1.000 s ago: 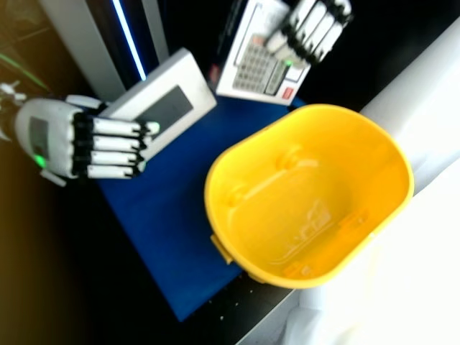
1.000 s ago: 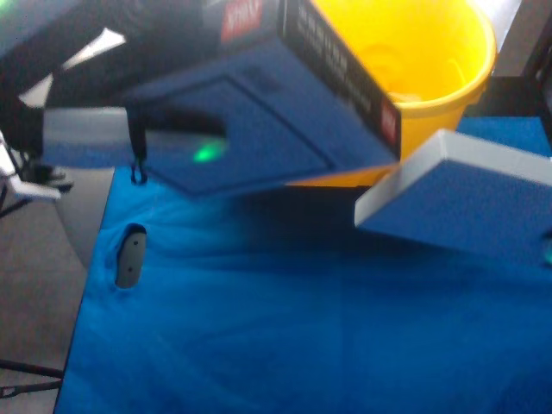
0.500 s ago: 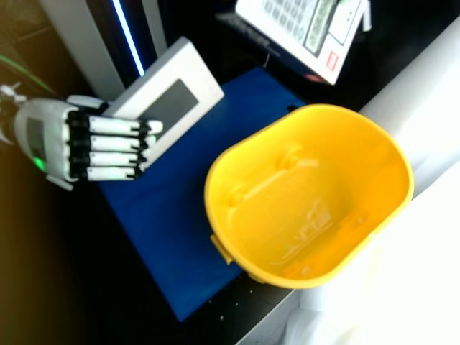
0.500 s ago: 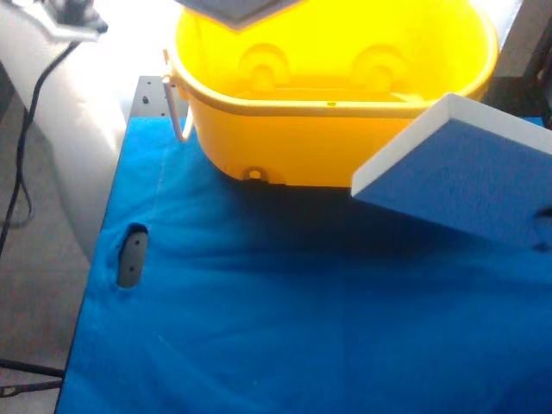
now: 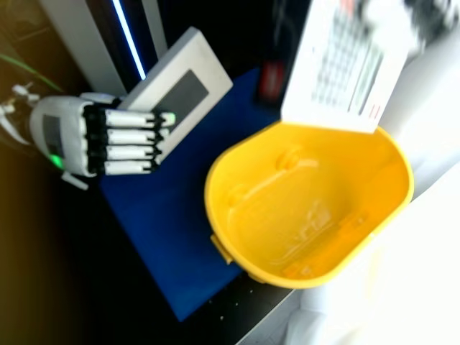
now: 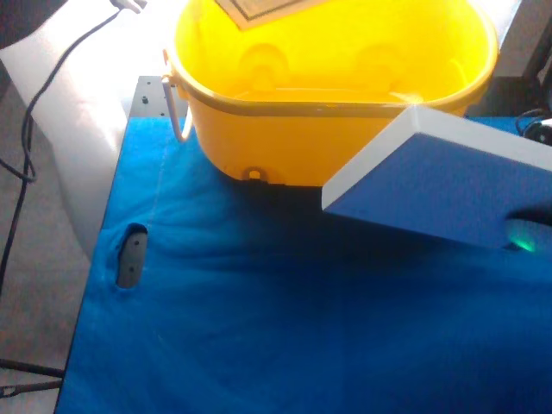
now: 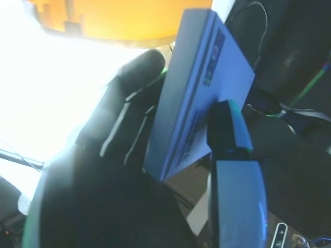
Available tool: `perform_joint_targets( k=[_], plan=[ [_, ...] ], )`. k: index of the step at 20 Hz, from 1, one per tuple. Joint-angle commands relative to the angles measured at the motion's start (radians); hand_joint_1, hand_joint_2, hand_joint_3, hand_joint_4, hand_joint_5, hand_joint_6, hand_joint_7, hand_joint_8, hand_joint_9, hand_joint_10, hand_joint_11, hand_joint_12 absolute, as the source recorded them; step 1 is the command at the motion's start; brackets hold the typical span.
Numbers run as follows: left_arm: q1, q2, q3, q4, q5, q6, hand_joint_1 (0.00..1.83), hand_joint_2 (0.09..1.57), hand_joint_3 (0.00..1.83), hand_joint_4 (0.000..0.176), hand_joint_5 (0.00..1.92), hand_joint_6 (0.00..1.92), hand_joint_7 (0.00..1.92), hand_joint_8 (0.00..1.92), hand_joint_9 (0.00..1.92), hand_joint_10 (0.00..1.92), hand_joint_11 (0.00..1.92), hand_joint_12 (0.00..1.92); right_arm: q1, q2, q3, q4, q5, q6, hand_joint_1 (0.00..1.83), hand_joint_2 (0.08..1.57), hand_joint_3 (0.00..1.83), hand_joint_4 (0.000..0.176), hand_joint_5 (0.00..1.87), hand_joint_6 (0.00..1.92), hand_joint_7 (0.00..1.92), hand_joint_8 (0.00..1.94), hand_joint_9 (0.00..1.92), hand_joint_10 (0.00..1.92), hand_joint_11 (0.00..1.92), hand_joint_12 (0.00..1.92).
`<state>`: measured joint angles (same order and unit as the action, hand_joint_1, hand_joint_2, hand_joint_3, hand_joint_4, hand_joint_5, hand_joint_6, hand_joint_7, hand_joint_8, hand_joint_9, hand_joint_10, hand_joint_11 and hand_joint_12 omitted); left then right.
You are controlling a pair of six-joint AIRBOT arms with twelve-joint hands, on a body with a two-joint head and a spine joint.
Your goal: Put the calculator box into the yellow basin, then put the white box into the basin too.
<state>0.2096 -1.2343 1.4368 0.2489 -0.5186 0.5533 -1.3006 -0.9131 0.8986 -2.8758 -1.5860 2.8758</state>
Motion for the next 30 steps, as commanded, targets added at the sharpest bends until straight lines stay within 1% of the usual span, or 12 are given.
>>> perform_joint_targets(
  k=[1, 9, 10, 13, 16, 17, 19, 20, 22, 23, 27, 30],
  plan=[
    [-0.023, -0.016, 0.013, -0.021, -0.065, 0.002, 1.46, 1.17, 0.00, 0.000, 0.76, 1.27, 0.81, 1.19, 0.85, 1.20, 0.72, 1.59, 0.017, -0.001, 0.004, -0.019, -0.119, 0.012, 1.37, 1.14, 0.00, 0.000, 0.91, 1.10, 0.93, 1.10, 0.85, 1.26, 0.70, 1.41],
    [0.003, -0.175, 0.176, -0.020, 0.168, 0.062, 1.35, 1.21, 0.00, 0.000, 0.70, 1.28, 0.80, 1.26, 0.77, 1.48, 0.54, 1.64, 0.032, -0.002, 0.009, -0.037, -0.115, 0.012, 1.37, 1.13, 0.00, 0.000, 0.91, 1.14, 0.92, 1.04, 0.87, 1.24, 0.74, 1.34],
    [0.010, -0.184, 0.188, -0.019, 0.185, 0.062, 1.34, 1.22, 0.00, 0.000, 0.72, 1.30, 0.83, 1.26, 0.68, 1.52, 0.20, 1.75, 0.033, -0.002, 0.009, -0.037, -0.115, 0.012, 1.37, 1.13, 0.00, 0.000, 0.92, 1.13, 0.91, 1.05, 0.86, 1.24, 0.72, 1.35],
    [0.031, -0.206, 0.226, -0.026, 0.228, 0.061, 1.32, 1.24, 0.00, 0.000, 0.69, 1.34, 0.75, 1.36, 0.67, 1.58, 0.39, 1.74, 0.036, -0.002, 0.011, -0.040, -0.116, 0.012, 1.36, 1.15, 0.00, 0.000, 0.90, 1.18, 0.86, 1.11, 0.82, 1.27, 0.70, 1.35],
    [0.036, -0.206, 0.227, -0.034, 0.227, 0.061, 1.08, 1.27, 0.00, 0.000, 0.66, 1.43, 0.56, 1.08, 0.43, 1.22, 0.25, 1.75, 0.049, 0.000, 0.013, -0.051, -0.116, 0.012, 1.36, 1.15, 0.00, 0.000, 0.90, 1.19, 0.86, 1.12, 0.82, 1.26, 0.71, 1.31],
    [0.037, -0.204, 0.226, -0.038, 0.221, 0.061, 0.95, 1.15, 0.00, 0.000, 0.38, 0.64, 0.37, 0.68, 0.22, 1.06, 0.03, 1.78, 0.055, 0.002, 0.013, -0.057, -0.116, 0.012, 1.35, 1.16, 0.00, 0.000, 0.90, 1.20, 0.84, 1.14, 0.81, 1.27, 0.69, 1.33],
    [0.037, -0.197, 0.222, -0.056, 0.207, 0.061, 0.81, 1.11, 0.00, 0.076, 0.29, 0.31, 0.23, 0.39, 0.02, 0.94, 0.00, 1.72, 0.062, 0.005, 0.013, -0.064, -0.117, 0.012, 1.22, 1.14, 0.00, 0.000, 0.95, 1.13, 0.90, 1.07, 0.85, 0.94, 0.71, 1.29],
    [0.037, -0.193, 0.221, -0.063, 0.200, 0.061, 0.81, 1.11, 0.00, 0.076, 0.29, 0.31, 0.23, 0.39, 0.02, 0.94, 0.00, 1.72, 0.064, 0.007, 0.013, -0.067, -0.117, 0.012, 1.22, 1.14, 0.00, 0.000, 0.95, 1.13, 0.90, 1.07, 0.85, 0.94, 0.71, 1.29],
    [0.037, -0.178, 0.210, -0.079, 0.177, 0.061, 0.71, 1.09, 0.00, 0.128, 0.26, 0.07, 0.16, 0.06, 0.00, 0.41, 0.00, 1.15, 0.075, 0.011, 0.012, -0.078, -0.118, 0.012, 1.34, 1.13, 0.00, 0.000, 0.93, 1.11, 0.91, 1.06, 0.89, 1.12, 0.75, 1.25],
    [0.037, -0.173, 0.206, -0.085, 0.168, 0.061, 0.72, 1.10, 0.00, 0.107, 0.26, 0.05, 0.18, 0.04, 0.01, 0.39, 0.00, 1.03, 0.078, 0.012, 0.012, -0.081, -0.118, 0.012, 1.36, 1.13, 0.00, 0.000, 0.93, 1.11, 0.92, 1.06, 0.89, 1.17, 0.75, 1.24],
    [0.037, -0.132, 0.173, -0.125, 0.096, 0.061, 0.72, 1.09, 0.00, 0.098, 0.27, 0.01, 0.18, 0.00, 0.02, 0.23, 0.00, 0.67, 0.085, 0.016, 0.012, -0.089, -0.125, 0.012, 1.37, 1.13, 0.00, 0.000, 0.90, 1.10, 0.91, 1.10, 0.89, 1.19, 0.77, 1.11],
    [0.036, -0.084, 0.125, -0.147, 0.017, 0.061, 0.70, 1.09, 0.00, 0.104, 0.29, 0.01, 0.19, 0.00, 0.02, 0.21, 0.00, 0.73, 0.094, 0.022, 0.006, -0.105, -0.133, 0.012, 1.37, 1.12, 0.00, 0.000, 0.91, 1.06, 0.92, 1.11, 0.90, 1.18, 0.79, 1.11]
  ],
)
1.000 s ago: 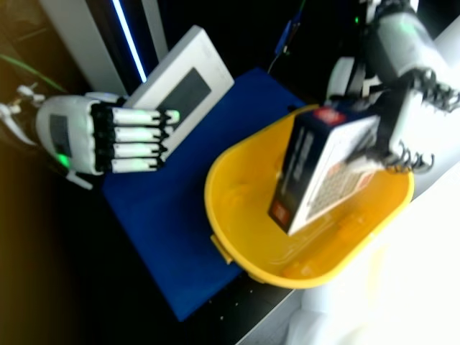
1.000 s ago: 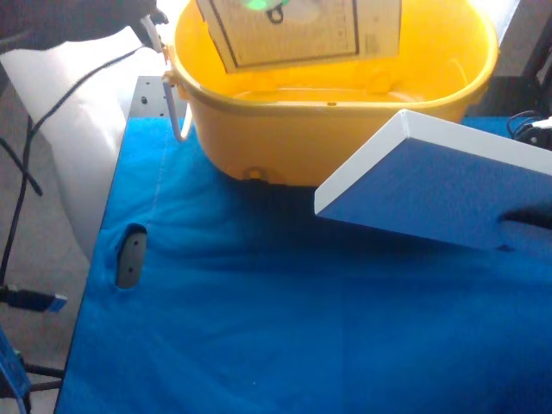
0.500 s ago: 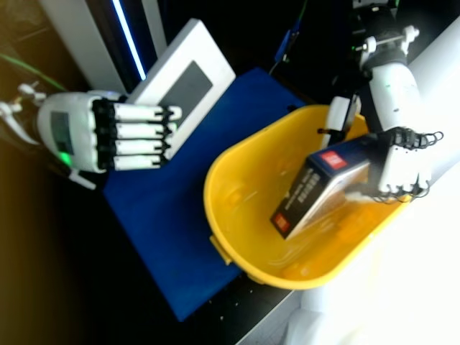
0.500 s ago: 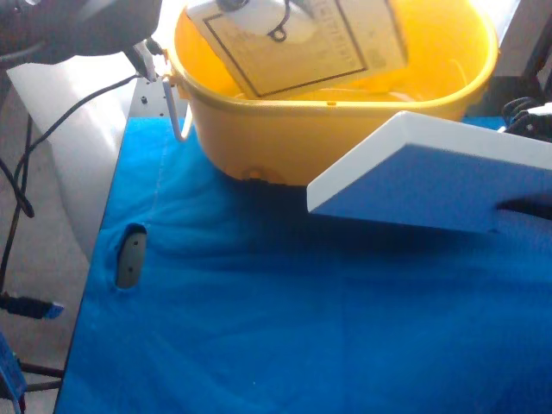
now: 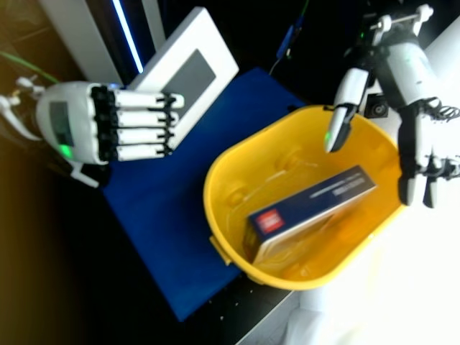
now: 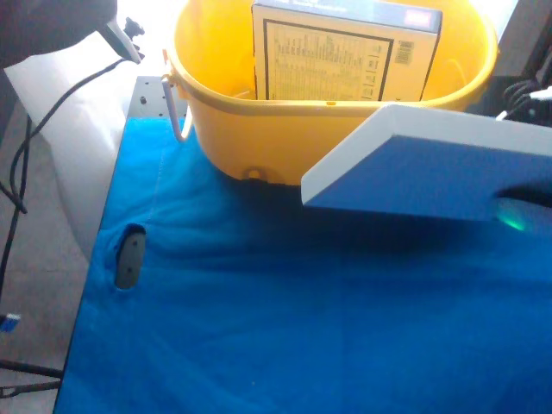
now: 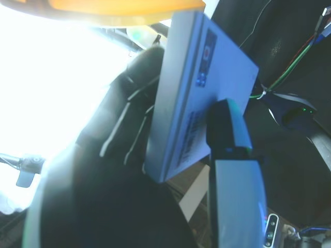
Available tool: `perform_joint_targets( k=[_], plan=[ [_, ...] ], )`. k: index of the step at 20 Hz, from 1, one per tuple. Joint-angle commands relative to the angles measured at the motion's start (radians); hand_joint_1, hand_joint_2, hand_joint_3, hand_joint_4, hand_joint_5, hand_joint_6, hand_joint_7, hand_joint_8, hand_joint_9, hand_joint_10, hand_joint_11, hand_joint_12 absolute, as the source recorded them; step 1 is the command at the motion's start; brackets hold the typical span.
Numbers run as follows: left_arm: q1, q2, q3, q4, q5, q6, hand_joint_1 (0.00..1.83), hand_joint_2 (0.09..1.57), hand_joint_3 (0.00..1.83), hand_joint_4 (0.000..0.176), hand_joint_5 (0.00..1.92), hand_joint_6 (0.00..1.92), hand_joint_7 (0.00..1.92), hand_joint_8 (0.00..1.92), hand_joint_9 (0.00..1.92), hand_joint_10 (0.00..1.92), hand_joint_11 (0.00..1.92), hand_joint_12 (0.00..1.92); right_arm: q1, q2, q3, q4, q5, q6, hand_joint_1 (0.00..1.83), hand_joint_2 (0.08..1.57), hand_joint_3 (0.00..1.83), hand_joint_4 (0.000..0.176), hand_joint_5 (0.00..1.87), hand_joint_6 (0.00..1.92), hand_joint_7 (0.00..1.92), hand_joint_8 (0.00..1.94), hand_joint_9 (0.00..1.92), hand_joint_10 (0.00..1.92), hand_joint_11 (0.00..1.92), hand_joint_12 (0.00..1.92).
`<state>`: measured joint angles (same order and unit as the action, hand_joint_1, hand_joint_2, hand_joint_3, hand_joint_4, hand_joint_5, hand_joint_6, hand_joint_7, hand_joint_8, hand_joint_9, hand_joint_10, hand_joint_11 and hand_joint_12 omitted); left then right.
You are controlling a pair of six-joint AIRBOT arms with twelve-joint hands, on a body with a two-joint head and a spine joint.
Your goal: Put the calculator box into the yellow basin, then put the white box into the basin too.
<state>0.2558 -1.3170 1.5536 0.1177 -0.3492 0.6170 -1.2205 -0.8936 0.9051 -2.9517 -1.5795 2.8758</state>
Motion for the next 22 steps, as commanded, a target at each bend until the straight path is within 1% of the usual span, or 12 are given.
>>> perform_joint_targets(
  k=[1, 2, 3, 4, 5, 6, 9, 10, 13, 16, 17, 22],
  plan=[
    [-0.012, 0.028, -0.020, -0.026, -0.195, -0.003, 0.68, 1.08, 0.00, 0.115, 0.30, 0.01, 0.19, 0.00, 0.04, 0.21, 0.00, 0.82, 0.018, 0.009, -0.006, -0.036, -0.142, 0.012, 1.37, 1.13, 0.00, 0.000, 0.90, 1.09, 0.91, 1.10, 0.89, 1.19, 0.80, 1.12],
    [-0.012, 0.053, -0.042, -0.032, -0.223, -0.003, 0.61, 1.06, 0.00, 0.115, 0.35, 0.02, 0.24, 0.01, 0.09, 0.20, 0.00, 0.92, 0.021, 0.015, -0.011, -0.042, -0.145, 0.012, 1.37, 1.13, 0.00, 0.000, 0.90, 1.08, 0.91, 1.11, 0.88, 1.20, 0.80, 1.12],
    [-0.015, 0.093, -0.073, -0.043, -0.265, -0.003, 0.63, 1.07, 0.00, 0.108, 0.38, 0.02, 0.27, 0.01, 0.11, 0.17, 0.00, 0.90, 0.037, 0.027, -0.021, -0.060, -0.157, 0.012, 1.37, 1.13, 0.00, 0.000, 0.90, 1.07, 0.91, 1.13, 0.89, 1.19, 0.80, 1.12],
    [-0.016, 0.110, -0.085, -0.051, -0.285, -0.003, 0.65, 1.10, 0.00, 0.066, 0.37, 0.02, 0.26, 0.00, 0.12, 0.14, 0.00, 0.76, 0.051, 0.031, -0.025, -0.060, -0.159, 0.010, 1.37, 1.13, 0.00, 0.000, 0.90, 1.11, 0.90, 1.12, 0.89, 1.19, 0.80, 1.12],
    [-0.016, 0.130, -0.094, -0.062, -0.306, -0.002, 0.68, 1.10, 0.00, 0.051, 0.47, 0.02, 0.32, 0.00, 0.24, 0.10, 0.00, 1.13, 0.073, 0.031, -0.025, -0.060, -0.161, 0.005, 1.37, 1.13, 0.00, 0.000, 0.90, 1.07, 0.91, 1.13, 0.89, 1.19, 0.80, 1.12],
    [-0.016, 0.147, -0.101, -0.082, -0.333, -0.001, 0.65, 1.10, 0.00, 0.064, 0.47, 0.02, 0.31, 0.00, 0.24, 0.09, 0.00, 1.15, 0.098, 0.031, -0.023, -0.060, -0.161, -0.007, 1.37, 1.13, 0.00, 0.000, 0.90, 1.08, 0.92, 1.14, 0.88, 1.18, 0.80, 1.12],
    [-0.016, 0.164, -0.110, -0.137, -0.361, 0.054, 0.62, 1.17, 0.01, 0.019, 0.55, 0.03, 0.31, 0.00, 0.21, 0.05, 0.00, 0.81, 0.122, 0.034, -0.016, -0.060, -0.183, -0.007, 1.37, 1.13, 0.00, 0.000, 0.90, 1.08, 0.92, 1.13, 0.88, 1.18, 0.80, 1.12],
    [-0.016, 0.165, -0.105, -0.163, -0.360, 0.084, 0.65, 1.19, 0.00, 0.003, 0.59, 0.05, 0.34, 0.01, 0.23, 0.05, 0.00, 0.84, 0.142, 0.035, -0.007, -0.060, -0.183, -0.007, 1.37, 1.13, 0.00, 0.000, 0.90, 1.09, 0.91, 1.11, 0.89, 1.19, 0.80, 1.12],
    [-0.012, 0.161, -0.089, -0.201, -0.344, 0.119, 0.67, 1.20, 0.00, 0.000, 0.61, 0.06, 0.38, 0.02, 0.24, 0.06, 0.00, 1.00, 0.167, 0.038, 0.012, -0.060, -0.183, -0.007, 1.37, 1.13, 0.00, 0.000, 0.90, 1.11, 0.90, 1.12, 0.89, 1.19, 0.80, 1.12],
    [-0.002, 0.145, -0.069, -0.248, -0.332, 0.160, 0.67, 1.21, 0.00, 0.000, 0.62, 0.07, 0.38, 0.01, 0.22, 0.06, 0.00, 1.00, 0.194, 0.042, 0.037, -0.044, -0.183, -0.007, 1.37, 1.13, 0.00, 0.000, 0.90, 1.08, 0.92, 1.14, 0.88, 1.18, 0.80, 1.12],
    [0.004, 0.138, -0.059, -0.260, -0.332, 0.160, 0.68, 1.22, 0.00, 0.000, 0.63, 0.08, 0.36, 0.01, 0.18, 0.04, 0.00, 0.80, 0.202, 0.042, 0.046, -0.039, -0.183, -0.007, 1.37, 1.13, 0.00, 0.000, 0.90, 1.09, 0.91, 1.11, 0.88, 1.19, 0.80, 1.12],
    [0.023, 0.095, -0.011, -0.296, -0.318, 0.160, 0.70, 1.23, 0.00, 0.000, 0.64, 0.27, 0.45, 0.01, 0.24, 0.10, 0.00, 0.97, 0.254, 0.040, 0.118, 0.024, -0.169, -0.007, 1.37, 1.13, 0.00, 0.000, 0.90, 1.07, 0.91, 1.13, 0.89, 1.19, 0.80, 1.12]
  ],
)
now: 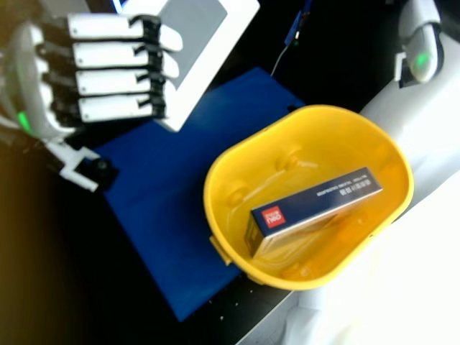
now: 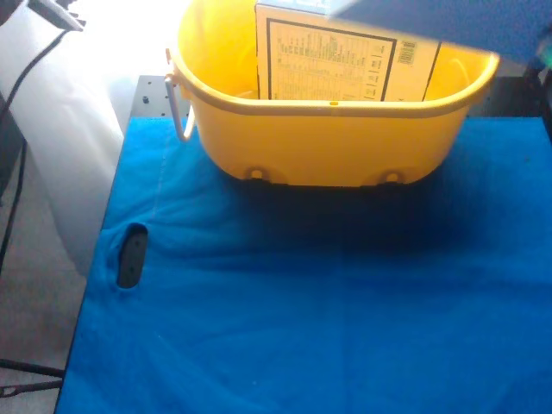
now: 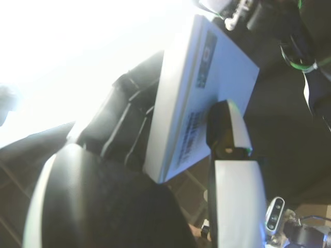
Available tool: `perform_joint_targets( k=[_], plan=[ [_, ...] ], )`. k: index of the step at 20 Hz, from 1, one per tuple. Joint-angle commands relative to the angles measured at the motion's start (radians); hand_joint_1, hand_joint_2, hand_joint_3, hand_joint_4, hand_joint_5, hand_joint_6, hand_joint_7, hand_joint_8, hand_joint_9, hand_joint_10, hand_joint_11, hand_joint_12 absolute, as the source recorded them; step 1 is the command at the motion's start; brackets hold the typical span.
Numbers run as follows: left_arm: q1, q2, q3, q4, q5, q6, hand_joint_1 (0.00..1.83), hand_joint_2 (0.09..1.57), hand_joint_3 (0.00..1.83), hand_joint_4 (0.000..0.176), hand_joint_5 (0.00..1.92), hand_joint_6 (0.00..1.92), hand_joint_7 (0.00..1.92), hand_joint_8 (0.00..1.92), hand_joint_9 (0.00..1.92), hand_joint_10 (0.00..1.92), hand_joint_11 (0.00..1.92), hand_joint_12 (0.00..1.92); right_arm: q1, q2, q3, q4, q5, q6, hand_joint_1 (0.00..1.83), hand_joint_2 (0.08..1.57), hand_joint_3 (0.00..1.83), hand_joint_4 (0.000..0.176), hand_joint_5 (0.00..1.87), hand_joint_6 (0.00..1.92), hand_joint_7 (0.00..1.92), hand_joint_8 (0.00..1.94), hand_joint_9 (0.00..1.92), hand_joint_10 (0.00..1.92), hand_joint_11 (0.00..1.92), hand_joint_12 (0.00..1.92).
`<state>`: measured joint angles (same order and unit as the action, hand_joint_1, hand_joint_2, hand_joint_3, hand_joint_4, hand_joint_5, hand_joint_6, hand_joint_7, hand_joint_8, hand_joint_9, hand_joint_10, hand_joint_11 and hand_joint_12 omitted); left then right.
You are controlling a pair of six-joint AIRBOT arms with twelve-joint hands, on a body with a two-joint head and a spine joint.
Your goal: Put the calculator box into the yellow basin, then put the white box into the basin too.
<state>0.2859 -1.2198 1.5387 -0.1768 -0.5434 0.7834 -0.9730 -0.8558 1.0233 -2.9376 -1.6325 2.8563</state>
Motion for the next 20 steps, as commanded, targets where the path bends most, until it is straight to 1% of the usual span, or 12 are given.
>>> perform_joint_targets(
  k=[1, 2, 3, 4, 6, 9, 11, 13, 16, 18, 19, 20],
  plan=[
    [-0.006, -0.004, 0.006, -0.006, -0.123, -0.006, 0.78, 1.30, 0.00, 0.139, 0.61, 1.28, 0.49, 0.03, 0.27, 0.16, 0.00, 1.18, 0.040, -0.001, 0.017, 0.010, -0.087, 0.013, 1.37, 1.13, 0.00, 0.000, 0.90, 1.11, 0.90, 1.12, 0.89, 1.19, 0.80, 1.12],
    [-0.005, -0.004, 0.006, -0.008, -0.124, -0.006, 0.72, 1.24, 0.00, 0.030, 0.43, 1.02, 0.49, 0.02, 0.25, 0.21, 0.00, 1.25, 0.063, -0.003, 0.029, 0.008, -0.063, 0.013, 1.37, 1.13, 0.00, 0.000, 0.90, 1.08, 0.91, 1.12, 0.88, 1.20, 0.80, 1.13],
    [-0.005, -0.004, 0.007, -0.009, -0.125, -0.006, 0.69, 1.22, 0.00, 0.001, 0.42, 0.82, 0.48, 0.02, 0.10, 0.57, 0.00, 1.43, 0.089, -0.010, 0.046, 0.006, -0.030, 0.013, 1.37, 1.13, 0.00, 0.000, 0.90, 1.07, 0.91, 1.13, 0.89, 1.19, 0.80, 1.13],
    [-0.005, -0.004, 0.008, -0.009, -0.126, -0.005, 0.68, 1.22, 0.00, 0.000, 0.43, 0.69, 0.46, 0.01, 0.02, 0.74, 0.00, 1.41, 0.122, -0.021, 0.068, 0.000, 0.014, 0.013, 1.37, 1.13, 0.00, 0.000, 0.90, 1.08, 0.92, 1.14, 0.88, 1.18, 0.80, 1.12],
    [-0.005, -0.004, 0.008, -0.009, -0.128, -0.005, 0.71, 1.24, 0.00, 0.000, 0.48, 0.64, 0.38, 0.00, 0.03, 0.44, 0.00, 0.97, 0.185, -0.050, 0.108, -0.028, 0.081, 0.013, 1.37, 1.13, 0.00, 0.000, 0.90, 1.08, 0.91, 1.13, 0.89, 1.19, 0.80, 1.12],
    [-0.005, -0.002, 0.008, -0.010, -0.133, -0.005, 0.66, 1.24, 0.00, 0.000, 0.46, 0.67, 0.47, 0.03, 0.03, 0.75, 0.00, 1.35, 0.271, -0.096, 0.158, -0.071, 0.185, 0.013, 1.37, 1.13, 0.00, 0.000, 0.90, 1.08, 0.91, 1.11, 0.88, 1.20, 0.80, 1.12],
    [-0.007, 0.000, 0.008, -0.011, -0.140, -0.005, 0.67, 1.25, 0.00, 0.000, 0.42, 0.75, 0.43, 0.01, 0.02, 0.74, 0.00, 1.24, 0.306, -0.129, 0.194, -0.074, 0.238, 0.013, 1.37, 1.13, 0.00, 0.000, 0.90, 1.11, 0.90, 1.12, 0.89, 1.19, 0.80, 1.12],
    [-0.027, 0.004, 0.008, -0.010, -0.147, -0.005, 0.64, 1.28, 0.00, 0.000, 0.37, 0.74, 0.41, 0.01, 0.03, 0.83, 0.00, 1.38, 0.327, -0.155, 0.219, -0.074, 0.279, 0.013, 1.37, 1.13, 0.00, 0.000, 0.90, 1.07, 0.91, 1.13, 0.89, 1.19, 0.80, 1.13],
    [-0.080, 0.017, 0.004, -0.001, -0.136, 0.027, 0.60, 1.31, 0.00, 0.000, 0.35, 0.47, 0.33, 0.00, 0.00, 0.72, 0.00, 1.17, 0.345, -0.194, 0.247, -0.074, 0.325, 0.012, 1.37, 1.13, 0.00, 0.000, 0.90, 1.08, 0.91, 1.12, 0.88, 1.20, 0.80, 1.13],
    [-0.117, 0.027, -0.002, -0.001, -0.118, 0.067, 0.59, 1.32, 0.00, 0.000, 0.38, 0.27, 0.34, 0.00, 0.17, 0.42, 0.00, 1.09, 0.347, -0.225, 0.263, -0.074, 0.347, 0.012, 1.37, 1.13, 0.00, 0.000, 0.90, 1.11, 0.90, 1.13, 0.89, 1.19, 0.80, 1.12],
    [-0.128, 0.032, -0.002, 0.000, -0.116, 0.067, 0.68, 1.31, 0.00, 0.000, 0.48, 0.29, 0.35, 0.00, 0.21, 0.33, 0.00, 1.11, 0.347, -0.237, 0.269, -0.074, 0.358, 0.012, 1.37, 1.13, 0.00, 0.000, 0.90, 1.08, 0.91, 1.12, 0.88, 1.20, 0.80, 1.13],
    [-0.138, 0.036, -0.004, 0.004, -0.117, 0.067, 0.77, 1.33, 0.01, 0.116, 0.54, 1.34, 0.36, 0.00, 0.23, 0.35, 0.00, 1.31, 0.347, -0.247, 0.272, -0.074, 0.367, 0.012, 1.37, 1.13, 0.00, 0.000, 0.90, 1.08, 0.92, 1.13, 0.88, 1.18, 0.80, 1.12]
  ],
)
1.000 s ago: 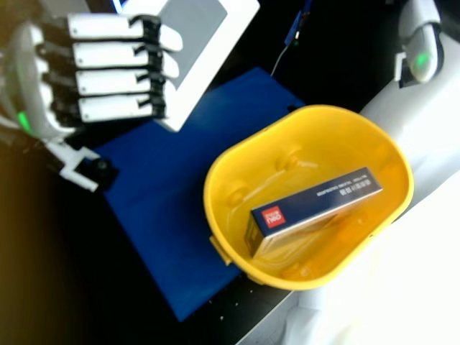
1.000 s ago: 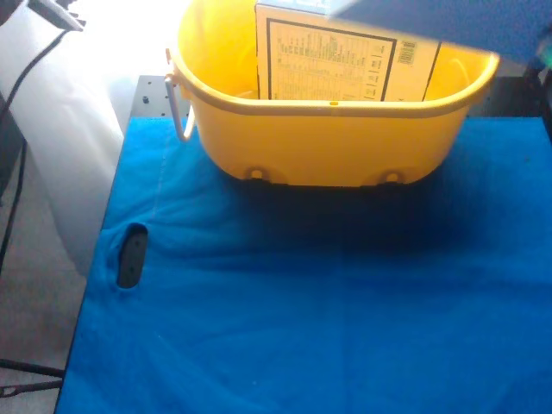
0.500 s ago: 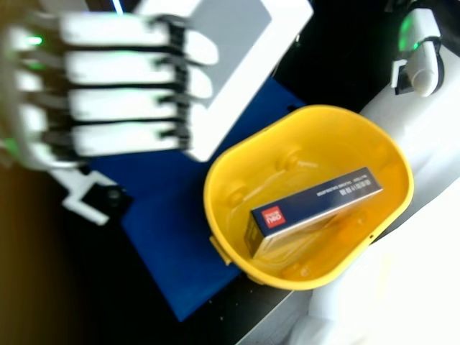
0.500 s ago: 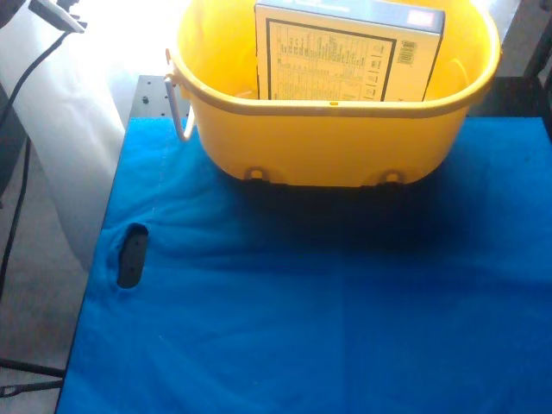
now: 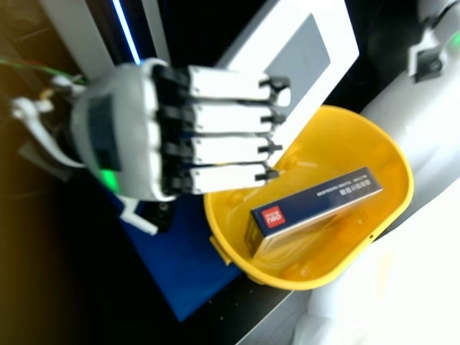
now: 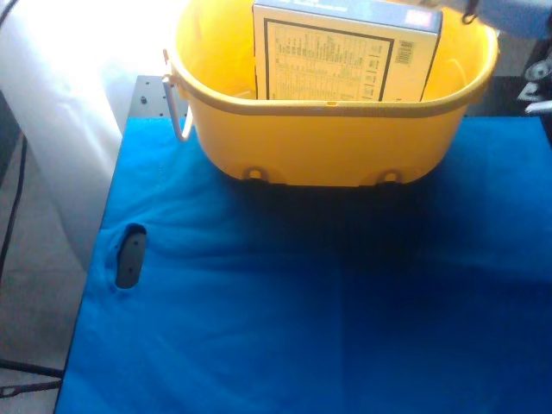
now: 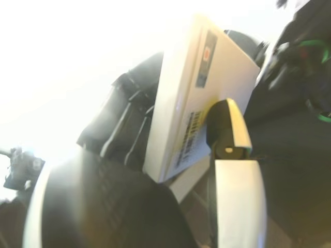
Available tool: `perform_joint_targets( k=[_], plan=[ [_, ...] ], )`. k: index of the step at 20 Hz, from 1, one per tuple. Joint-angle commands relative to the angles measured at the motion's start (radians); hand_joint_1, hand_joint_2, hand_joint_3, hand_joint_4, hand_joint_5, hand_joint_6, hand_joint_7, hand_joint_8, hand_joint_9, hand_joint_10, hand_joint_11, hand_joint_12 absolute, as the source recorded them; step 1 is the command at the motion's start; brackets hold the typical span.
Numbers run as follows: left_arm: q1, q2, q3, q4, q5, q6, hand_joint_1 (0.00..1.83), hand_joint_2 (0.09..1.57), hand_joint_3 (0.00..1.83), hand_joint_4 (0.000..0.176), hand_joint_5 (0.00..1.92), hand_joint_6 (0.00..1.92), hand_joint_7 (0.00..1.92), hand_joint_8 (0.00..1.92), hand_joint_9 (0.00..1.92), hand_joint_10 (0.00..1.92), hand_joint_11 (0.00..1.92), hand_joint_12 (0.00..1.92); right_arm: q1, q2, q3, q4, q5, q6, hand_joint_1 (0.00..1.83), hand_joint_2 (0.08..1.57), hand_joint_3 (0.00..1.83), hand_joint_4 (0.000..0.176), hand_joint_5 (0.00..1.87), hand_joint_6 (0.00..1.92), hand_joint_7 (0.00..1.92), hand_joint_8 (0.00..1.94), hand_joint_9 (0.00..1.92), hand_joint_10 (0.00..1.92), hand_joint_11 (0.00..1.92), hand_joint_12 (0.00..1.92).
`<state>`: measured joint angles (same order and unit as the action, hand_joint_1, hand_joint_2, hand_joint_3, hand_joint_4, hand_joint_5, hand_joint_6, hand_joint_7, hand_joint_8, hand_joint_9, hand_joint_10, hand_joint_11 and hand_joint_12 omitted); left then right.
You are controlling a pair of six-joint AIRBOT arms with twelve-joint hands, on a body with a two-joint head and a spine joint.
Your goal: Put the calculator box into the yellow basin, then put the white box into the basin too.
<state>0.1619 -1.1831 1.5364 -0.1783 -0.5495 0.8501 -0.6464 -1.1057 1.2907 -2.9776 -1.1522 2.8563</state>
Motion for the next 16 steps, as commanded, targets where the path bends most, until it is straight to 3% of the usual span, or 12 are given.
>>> perform_joint_targets(
  k=[1, 2, 4, 6, 8, 9, 10, 12, 13, 14, 15, 16],
  plan=[
    [-0.026, 0.004, -0.006, 0.011, -0.114, 0.000, 0.75, 1.37, 0.01, 0.149, 0.51, 1.61, 0.34, 0.01, 0.23, 0.37, 0.00, 1.36, 0.021, -0.005, 0.006, -0.034, -0.104, 0.011, 1.33, 1.24, 0.00, 0.000, 0.73, 1.24, 0.65, 1.46, 0.76, 1.51, 0.58, 1.48],
    [-0.030, 0.008, -0.010, 0.011, -0.120, 0.000, 0.74, 1.32, 0.00, 0.000, 0.32, 0.98, 0.34, 0.01, 0.24, 0.39, 0.00, 1.33, 0.021, -0.008, 0.007, -0.034, -0.098, 0.010, 1.33, 1.25, 0.00, 0.000, 0.72, 1.36, 0.67, 1.38, 0.70, 1.54, 0.46, 1.51],
    [-0.043, 0.021, -0.025, 0.017, -0.138, 0.000, 0.67, 1.29, 0.00, 0.000, 0.28, 0.42, 0.36, 0.00, 0.23, 0.46, 0.00, 1.33, 0.021, -0.019, 0.007, -0.034, -0.075, -0.003, 1.32, 1.25, 0.00, 0.000, 0.67, 1.56, 0.66, 1.35, 0.71, 1.44, 0.53, 1.42],
    [-0.057, 0.036, -0.044, 0.032, -0.145, 0.001, 0.71, 1.26, 0.00, 0.000, 0.34, 0.45, 0.46, 0.04, 0.17, 0.90, 0.00, 1.54, 0.021, -0.031, 0.012, -0.034, -0.055, -0.011, 1.35, 1.18, 0.00, 0.000, 0.84, 1.24, 0.79, 1.23, 0.80, 1.36, 0.60, 1.49],
    [-0.061, 0.042, -0.053, 0.041, -0.150, 0.001, 0.73, 1.27, 0.00, 0.000, 0.38, 0.43, 0.47, 0.04, 0.15, 0.92, 0.00, 1.55, 0.021, -0.032, 0.012, -0.034, -0.052, -0.011, 1.26, 1.15, 0.00, 0.000, 0.96, 1.14, 0.83, 1.11, 0.72, 1.10, 0.48, 1.56],
    [-0.061, 0.046, -0.058, 0.042, -0.157, 0.001, 0.76, 1.27, 0.00, 0.000, 0.40, 0.46, 0.47, 0.04, 0.13, 0.94, 0.00, 1.57, 0.021, -0.032, 0.013, -0.034, -0.052, -0.011, 1.24, 1.06, 0.00, 0.000, 0.67, 0.60, 0.71, 0.49, 0.45, 0.59, 0.10, 1.04],
    [-0.061, 0.049, -0.062, 0.043, -0.161, 0.001, 0.75, 1.27, 0.00, 0.000, 0.40, 0.47, 0.46, 0.04, 0.13, 0.95, 0.00, 1.57, 0.021, -0.032, 0.014, -0.034, -0.052, -0.011, 1.21, 1.01, 0.00, 0.000, 0.54, 0.25, 0.60, 0.17, 0.46, 0.36, 0.02, 1.03],
    [-0.061, 0.056, -0.074, 0.055, -0.165, 0.001, 0.75, 1.28, 0.00, 0.000, 0.41, 0.52, 0.46, 0.04, 0.14, 0.92, 0.00, 1.57, 0.021, -0.032, 0.018, -0.034, -0.051, -0.011, 1.16, 0.93, 0.00, 0.000, 0.20, 0.02, 0.04, 0.01, 0.04, 0.03, 0.00, 0.33],
    [-0.061, 0.058, -0.079, 0.059, -0.168, 0.001, 0.74, 1.28, 0.00, 0.000, 0.40, 0.54, 0.46, 0.04, 0.15, 0.93, 0.00, 1.61, 0.023, -0.032, 0.021, -0.034, -0.050, -0.011, 1.06, 0.92, 0.00, 0.029, 0.12, 0.01, 0.01, 0.00, 0.01, 0.00, 0.00, 0.07],
    [-0.063, 0.063, -0.086, 0.065, -0.171, 0.001, 0.76, 1.27, 0.00, 0.000, 0.40, 0.58, 0.47, 0.04, 0.15, 0.97, 0.00, 1.63, 0.027, -0.032, 0.024, -0.034, -0.048, -0.011, 0.97, 0.93, 0.01, 0.071, 0.03, 0.00, 0.00, 0.00, 0.00, 0.00, 0.00, 0.01],
    [-0.064, 0.068, -0.092, 0.069, -0.172, 0.001, 0.77, 1.25, 0.00, 0.000, 0.38, 0.64, 0.47, 0.04, 0.15, 0.96, 0.01, 1.61, 0.032, -0.032, 0.026, -0.034, -0.048, -0.011, 0.93, 0.95, 0.01, 0.066, 0.01, 0.00, 0.00, 0.00, 0.00, 0.00, 0.00, 0.00],
    [-0.065, 0.073, -0.097, 0.072, -0.174, 0.001, 0.78, 1.24, 0.00, 0.000, 0.38, 0.68, 0.49, 0.05, 0.17, 0.98, 0.03, 1.60, 0.036, -0.031, 0.028, -0.034, -0.048, -0.011, 0.91, 0.95, 0.01, 0.084, 0.00, 0.00, 0.00, 0.00, 0.00, 0.00, 0.00, 0.00]
  ],
)
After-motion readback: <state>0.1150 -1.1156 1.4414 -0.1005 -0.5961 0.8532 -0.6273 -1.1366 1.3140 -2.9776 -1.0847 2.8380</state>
